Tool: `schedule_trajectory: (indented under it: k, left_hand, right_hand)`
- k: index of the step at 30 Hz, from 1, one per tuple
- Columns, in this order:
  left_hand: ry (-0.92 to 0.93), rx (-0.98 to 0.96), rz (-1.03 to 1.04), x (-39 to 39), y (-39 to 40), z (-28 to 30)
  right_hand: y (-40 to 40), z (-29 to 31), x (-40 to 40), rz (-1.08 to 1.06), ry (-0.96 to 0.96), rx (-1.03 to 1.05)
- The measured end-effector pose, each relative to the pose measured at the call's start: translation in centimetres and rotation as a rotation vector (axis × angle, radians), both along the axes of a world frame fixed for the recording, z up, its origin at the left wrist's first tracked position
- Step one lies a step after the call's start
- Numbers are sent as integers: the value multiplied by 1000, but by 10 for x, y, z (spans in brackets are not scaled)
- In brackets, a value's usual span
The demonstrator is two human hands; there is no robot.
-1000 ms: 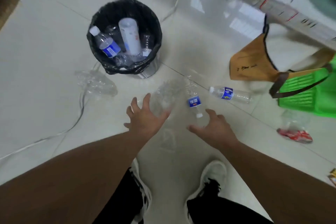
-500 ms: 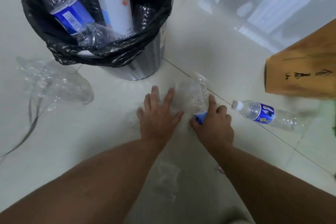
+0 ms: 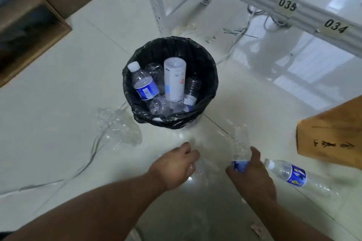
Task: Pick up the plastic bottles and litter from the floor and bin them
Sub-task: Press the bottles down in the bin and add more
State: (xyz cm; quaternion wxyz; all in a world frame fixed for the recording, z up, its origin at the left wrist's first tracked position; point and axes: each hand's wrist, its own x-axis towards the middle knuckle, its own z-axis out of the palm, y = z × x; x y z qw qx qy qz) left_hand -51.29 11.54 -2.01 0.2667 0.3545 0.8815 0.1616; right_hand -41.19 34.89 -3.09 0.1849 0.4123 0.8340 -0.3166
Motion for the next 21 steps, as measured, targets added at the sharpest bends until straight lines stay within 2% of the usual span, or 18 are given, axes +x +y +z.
schedule_trajectory:
  k: [3, 6, 10, 15, 18, 21]
  left_hand:
    - [37, 95, -99, -2, -15, 69]
    - [109, 158, -59, -10, -34, 128]
    - [165, 179, 235, -32, -52, 197]
    - [176, 96, 652, -36, -70, 294]
    - [124, 48, 788, -17, -84, 358]
    - [71, 12, 835, 4, -94, 423]
  right_hand:
    - [-2, 54, -13, 53, 52, -19]
    - [5, 109, -31, 111, 79, -27]
    - [4, 189, -51, 160, 34, -49]
    - [-20, 297, -59, 174, 5, -104]
    - [-41, 373, -48, 175, -7, -114]
    - [-50, 448, -34, 222, -65, -150]
